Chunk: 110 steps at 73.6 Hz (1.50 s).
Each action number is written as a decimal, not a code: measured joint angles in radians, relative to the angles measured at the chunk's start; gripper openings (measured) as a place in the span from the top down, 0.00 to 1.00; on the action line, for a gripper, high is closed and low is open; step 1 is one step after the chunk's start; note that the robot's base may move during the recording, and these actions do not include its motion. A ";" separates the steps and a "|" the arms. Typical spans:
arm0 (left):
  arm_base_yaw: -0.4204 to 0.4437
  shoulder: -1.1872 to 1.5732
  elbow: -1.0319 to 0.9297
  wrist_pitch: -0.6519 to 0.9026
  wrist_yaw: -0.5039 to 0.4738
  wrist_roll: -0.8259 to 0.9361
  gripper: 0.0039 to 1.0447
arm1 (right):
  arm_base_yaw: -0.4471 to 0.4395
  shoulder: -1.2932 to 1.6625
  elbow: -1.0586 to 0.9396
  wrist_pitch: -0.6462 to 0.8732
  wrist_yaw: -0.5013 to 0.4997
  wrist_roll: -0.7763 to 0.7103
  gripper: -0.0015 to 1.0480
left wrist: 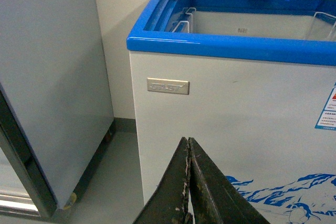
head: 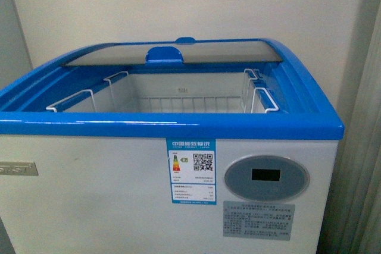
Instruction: Put drink in fridge
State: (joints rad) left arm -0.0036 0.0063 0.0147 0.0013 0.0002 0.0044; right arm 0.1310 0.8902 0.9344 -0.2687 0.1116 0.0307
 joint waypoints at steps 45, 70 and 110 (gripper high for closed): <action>0.000 -0.001 0.000 -0.001 0.000 0.000 0.98 | -0.129 -0.579 -0.727 0.380 -0.112 -0.027 0.97; 0.000 -0.001 0.000 -0.001 0.000 0.000 0.98 | -0.129 -0.663 -0.831 0.385 -0.112 -0.027 0.97; 0.000 -0.001 0.000 -0.001 0.000 -0.002 0.89 | -0.129 -0.846 -0.892 0.264 -0.112 -0.028 0.84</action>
State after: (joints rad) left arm -0.0036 0.0055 0.0147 0.0006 -0.0002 0.0025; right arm 0.0021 0.0437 0.0422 -0.0051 -0.0006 0.0029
